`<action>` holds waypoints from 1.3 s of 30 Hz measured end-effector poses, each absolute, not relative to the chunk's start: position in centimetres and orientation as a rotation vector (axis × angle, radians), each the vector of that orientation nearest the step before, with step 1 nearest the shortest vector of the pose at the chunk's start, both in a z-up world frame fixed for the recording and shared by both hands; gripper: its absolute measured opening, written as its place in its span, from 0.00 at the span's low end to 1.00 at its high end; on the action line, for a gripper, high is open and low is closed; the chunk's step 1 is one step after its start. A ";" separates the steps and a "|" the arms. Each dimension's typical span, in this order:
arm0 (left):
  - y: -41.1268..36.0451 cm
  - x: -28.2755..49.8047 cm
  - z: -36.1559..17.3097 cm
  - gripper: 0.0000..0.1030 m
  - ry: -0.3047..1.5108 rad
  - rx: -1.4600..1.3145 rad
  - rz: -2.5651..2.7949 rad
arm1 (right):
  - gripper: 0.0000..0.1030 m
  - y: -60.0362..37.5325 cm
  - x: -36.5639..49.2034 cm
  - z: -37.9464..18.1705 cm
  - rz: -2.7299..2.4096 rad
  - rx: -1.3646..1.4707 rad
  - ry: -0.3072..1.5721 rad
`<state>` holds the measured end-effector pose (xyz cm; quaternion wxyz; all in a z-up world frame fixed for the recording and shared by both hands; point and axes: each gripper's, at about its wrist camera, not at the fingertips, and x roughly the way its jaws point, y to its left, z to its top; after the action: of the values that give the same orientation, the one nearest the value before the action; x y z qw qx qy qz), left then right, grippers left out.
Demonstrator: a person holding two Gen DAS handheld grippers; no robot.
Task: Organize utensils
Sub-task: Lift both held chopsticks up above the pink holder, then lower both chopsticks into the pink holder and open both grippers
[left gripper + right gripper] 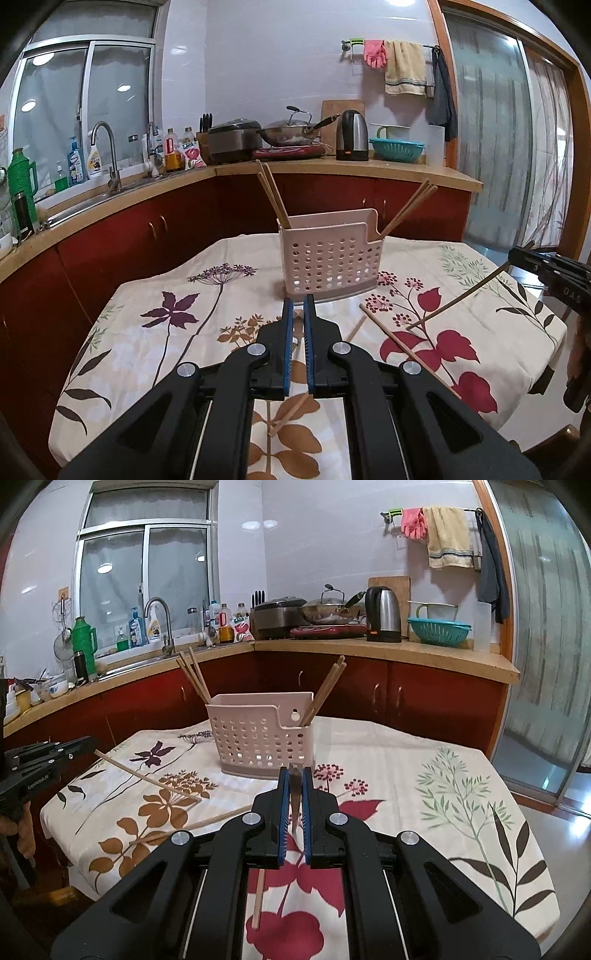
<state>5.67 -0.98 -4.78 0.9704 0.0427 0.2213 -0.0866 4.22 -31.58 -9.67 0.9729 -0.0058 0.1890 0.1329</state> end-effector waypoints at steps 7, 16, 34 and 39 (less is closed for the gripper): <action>-0.9 7.2 -4.1 0.06 0.431 0.085 -0.185 | 0.07 -30.9 6.3 -9.2 0.279 -0.024 0.365; -0.7 9.3 -3.1 0.06 0.404 0.069 -0.194 | 0.07 -30.5 8.9 -8.3 0.294 -0.020 0.337; -1.8 11.7 3.4 0.06 0.229 0.070 -0.278 | 0.07 -30.4 11.0 -1.3 0.355 0.034 0.145; -2.0 12.6 5.6 0.06 0.138 0.052 -0.264 | 0.07 -30.5 12.2 0.8 0.349 0.030 0.061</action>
<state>12.64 -1.98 5.64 0.9886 0.0258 0.0685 -0.1315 12.24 -30.52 0.79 0.9843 0.0151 0.0306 0.1734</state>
